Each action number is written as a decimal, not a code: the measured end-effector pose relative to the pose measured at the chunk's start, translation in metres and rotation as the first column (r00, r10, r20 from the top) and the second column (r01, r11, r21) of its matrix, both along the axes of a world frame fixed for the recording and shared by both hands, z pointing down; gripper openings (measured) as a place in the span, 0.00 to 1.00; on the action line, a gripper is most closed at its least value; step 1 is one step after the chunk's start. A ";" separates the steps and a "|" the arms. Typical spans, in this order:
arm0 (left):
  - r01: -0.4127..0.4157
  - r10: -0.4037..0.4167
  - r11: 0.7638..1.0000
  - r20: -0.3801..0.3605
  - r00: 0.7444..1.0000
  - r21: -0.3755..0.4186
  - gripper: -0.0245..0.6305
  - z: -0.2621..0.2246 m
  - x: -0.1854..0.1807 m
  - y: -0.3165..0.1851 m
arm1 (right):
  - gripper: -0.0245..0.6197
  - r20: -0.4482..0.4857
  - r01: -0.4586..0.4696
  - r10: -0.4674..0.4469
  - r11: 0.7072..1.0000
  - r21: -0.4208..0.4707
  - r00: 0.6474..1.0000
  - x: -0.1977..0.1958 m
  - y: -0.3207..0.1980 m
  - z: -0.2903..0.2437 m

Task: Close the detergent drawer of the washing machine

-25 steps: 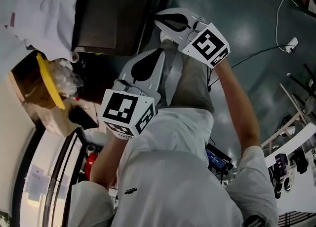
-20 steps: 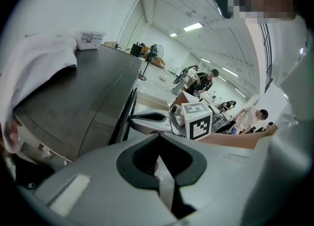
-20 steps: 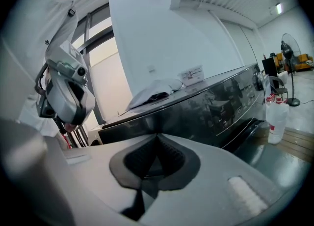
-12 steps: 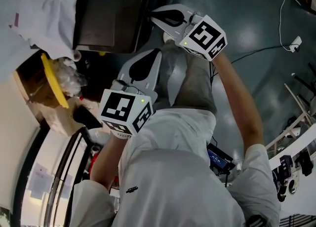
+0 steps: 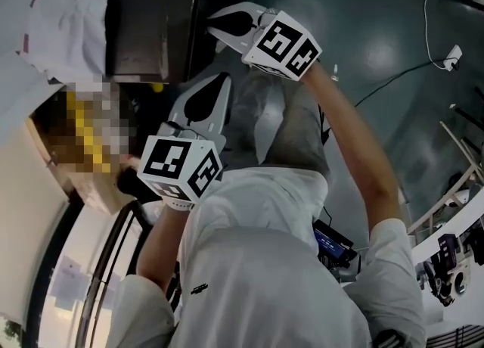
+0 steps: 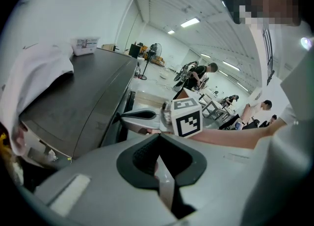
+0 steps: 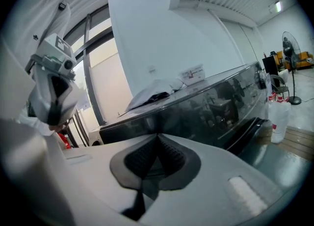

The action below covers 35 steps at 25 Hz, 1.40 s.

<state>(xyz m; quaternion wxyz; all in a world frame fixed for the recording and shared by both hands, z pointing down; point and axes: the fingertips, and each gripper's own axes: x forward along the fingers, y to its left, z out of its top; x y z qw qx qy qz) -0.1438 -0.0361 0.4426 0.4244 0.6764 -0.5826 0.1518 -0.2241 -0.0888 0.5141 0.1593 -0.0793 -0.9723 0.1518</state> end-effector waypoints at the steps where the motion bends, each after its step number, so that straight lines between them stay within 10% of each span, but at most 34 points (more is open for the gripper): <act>1: -0.001 0.001 1.000 0.006 1.000 -0.005 0.07 -0.002 0.001 -0.001 | 0.04 -0.005 0.009 -0.009 1.000 0.009 1.000 -0.003 0.001 0.000; 14: 0.040 -0.039 0.999 -0.010 0.999 0.029 0.07 -0.020 -0.007 0.008 | 0.04 -0.090 0.046 -0.042 0.998 0.046 0.995 0.022 0.005 -0.012; 35: -0.001 0.008 0.978 -0.029 1.000 0.209 0.07 -0.086 -0.009 -0.017 | 0.04 -0.104 -0.300 0.330 0.926 0.229 0.938 0.126 -0.028 -0.147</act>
